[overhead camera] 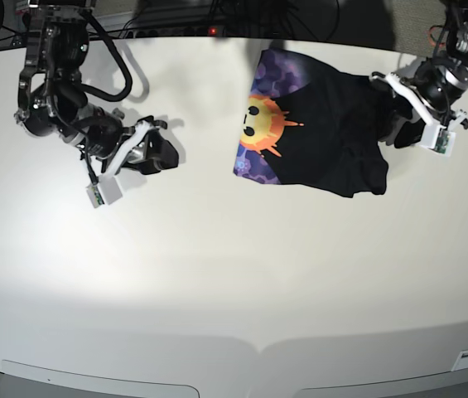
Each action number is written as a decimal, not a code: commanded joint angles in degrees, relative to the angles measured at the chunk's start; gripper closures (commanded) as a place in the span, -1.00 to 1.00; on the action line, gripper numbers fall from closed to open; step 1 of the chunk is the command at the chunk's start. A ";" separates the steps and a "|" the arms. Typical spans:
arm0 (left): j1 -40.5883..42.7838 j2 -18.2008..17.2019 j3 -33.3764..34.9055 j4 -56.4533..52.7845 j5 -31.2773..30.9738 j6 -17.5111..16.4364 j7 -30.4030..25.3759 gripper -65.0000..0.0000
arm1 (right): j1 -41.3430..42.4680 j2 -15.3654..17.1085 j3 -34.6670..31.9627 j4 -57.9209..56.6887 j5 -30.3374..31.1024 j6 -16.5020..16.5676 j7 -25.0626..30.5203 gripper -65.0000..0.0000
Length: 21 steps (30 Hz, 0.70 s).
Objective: Fold the T-shirt properly
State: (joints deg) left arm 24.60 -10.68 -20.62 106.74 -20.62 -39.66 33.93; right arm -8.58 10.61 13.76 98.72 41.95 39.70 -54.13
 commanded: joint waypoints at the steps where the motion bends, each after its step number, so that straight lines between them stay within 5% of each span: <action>1: 0.02 -1.60 -0.33 1.16 -2.14 -0.34 -0.90 0.38 | 0.92 0.50 0.09 1.05 1.09 0.30 1.29 0.32; 8: 3.08 -10.45 -0.31 3.21 -16.61 -0.34 -0.87 0.48 | 0.96 0.48 0.09 1.05 1.09 0.30 1.36 0.32; 13: 3.98 -14.64 0.15 3.19 -21.49 -0.34 1.79 0.48 | 0.96 0.48 0.09 1.05 1.09 0.30 1.33 0.32; 21: 2.78 -15.23 8.94 3.19 -17.11 -0.34 0.33 0.48 | 0.96 0.48 0.09 1.05 1.09 0.30 1.27 0.32</action>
State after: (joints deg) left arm 27.79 -25.04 -11.11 108.92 -36.40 -39.64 36.14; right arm -8.25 10.63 13.76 98.72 42.02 39.70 -54.04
